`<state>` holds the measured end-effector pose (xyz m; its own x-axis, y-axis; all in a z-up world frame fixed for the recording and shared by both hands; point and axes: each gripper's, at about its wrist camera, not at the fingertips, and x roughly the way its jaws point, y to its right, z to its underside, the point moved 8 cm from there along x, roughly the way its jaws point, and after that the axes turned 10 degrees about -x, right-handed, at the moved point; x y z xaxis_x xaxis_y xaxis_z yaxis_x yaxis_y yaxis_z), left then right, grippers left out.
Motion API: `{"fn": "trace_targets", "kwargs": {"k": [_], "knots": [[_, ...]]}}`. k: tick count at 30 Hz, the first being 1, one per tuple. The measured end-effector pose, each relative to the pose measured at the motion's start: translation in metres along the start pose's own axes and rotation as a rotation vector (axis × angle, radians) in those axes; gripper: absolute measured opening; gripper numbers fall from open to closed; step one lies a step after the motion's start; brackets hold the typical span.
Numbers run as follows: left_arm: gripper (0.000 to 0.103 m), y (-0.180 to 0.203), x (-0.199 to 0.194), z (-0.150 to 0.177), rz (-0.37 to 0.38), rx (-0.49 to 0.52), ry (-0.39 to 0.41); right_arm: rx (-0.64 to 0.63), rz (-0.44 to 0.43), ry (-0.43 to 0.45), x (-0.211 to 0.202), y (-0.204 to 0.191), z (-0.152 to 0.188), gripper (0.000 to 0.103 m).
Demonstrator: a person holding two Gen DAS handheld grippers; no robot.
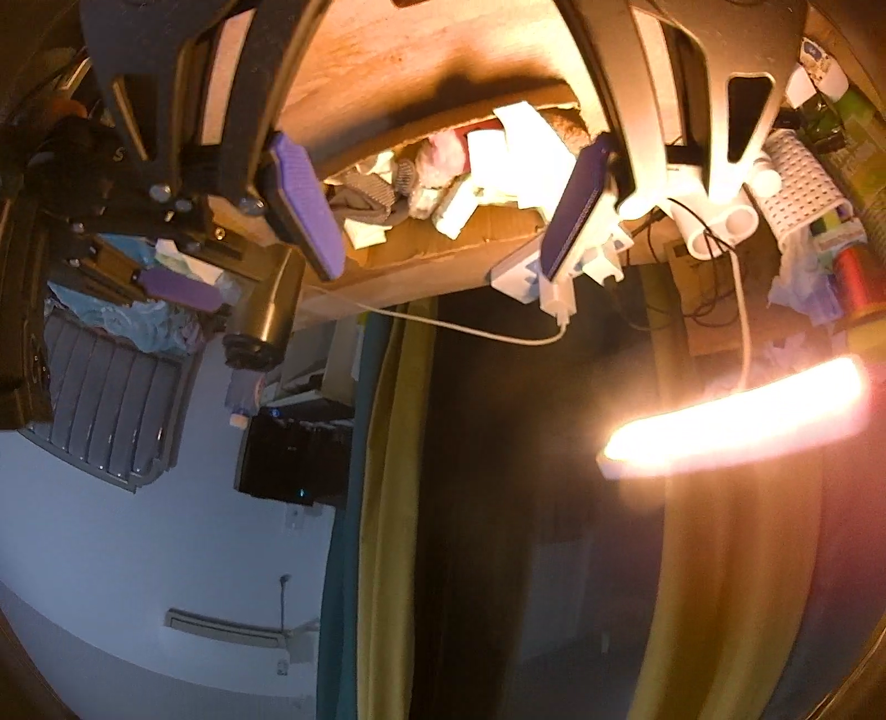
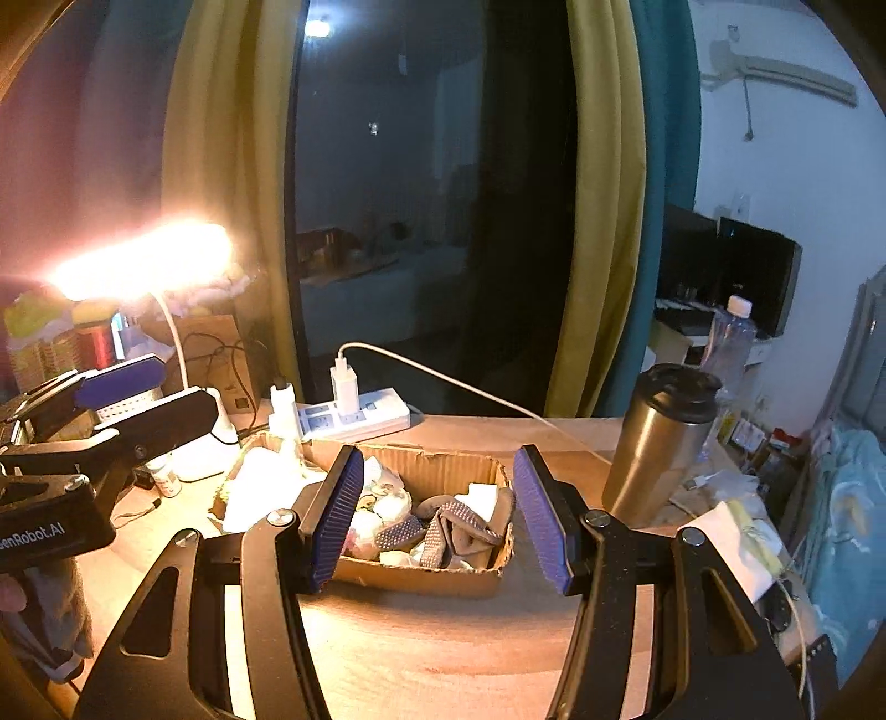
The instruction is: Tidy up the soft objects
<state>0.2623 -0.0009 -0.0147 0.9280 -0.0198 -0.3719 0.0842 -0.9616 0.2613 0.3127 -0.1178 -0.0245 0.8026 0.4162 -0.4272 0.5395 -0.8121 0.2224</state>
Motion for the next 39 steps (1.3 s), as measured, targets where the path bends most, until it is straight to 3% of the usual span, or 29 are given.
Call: {"fn": "trace_targets", "kwargs": {"k": [19, 20, 22, 27, 33, 39], "knots": [[0.076, 0.015, -0.088, 0.005, 0.007, 0.014, 0.084, -0.007, 0.065, 0.085, -0.092, -0.012, -0.001, 0.06], [0.078, 0.016, -0.091, 0.006, 0.003, 0.017, 0.087, -0.007, 0.069, 0.087, -0.096, -0.012, 0.0, 0.06], [0.1, 0.02, -0.101, 0.007, -0.001, 0.022, 0.107, -0.005, 0.078, 0.095, -0.105, -0.012, 0.002, 0.06], [0.1, 0.026, -0.121, 0.012, 0.008, 0.014, 0.139, 0.0, 0.106, 0.117, -0.129, -0.012, 0.008, 0.06], [0.1, 0.028, -0.137, 0.021, -0.02, 0.026, 0.147, 0.037, 0.152, 0.144, -0.159, -0.006, 0.021, 0.084], [0.1, 0.02, -0.147, 0.023, -0.06, 0.026, 0.168, 0.053, 0.2, 0.151, -0.174, 0.001, 0.029, 0.086]]}}
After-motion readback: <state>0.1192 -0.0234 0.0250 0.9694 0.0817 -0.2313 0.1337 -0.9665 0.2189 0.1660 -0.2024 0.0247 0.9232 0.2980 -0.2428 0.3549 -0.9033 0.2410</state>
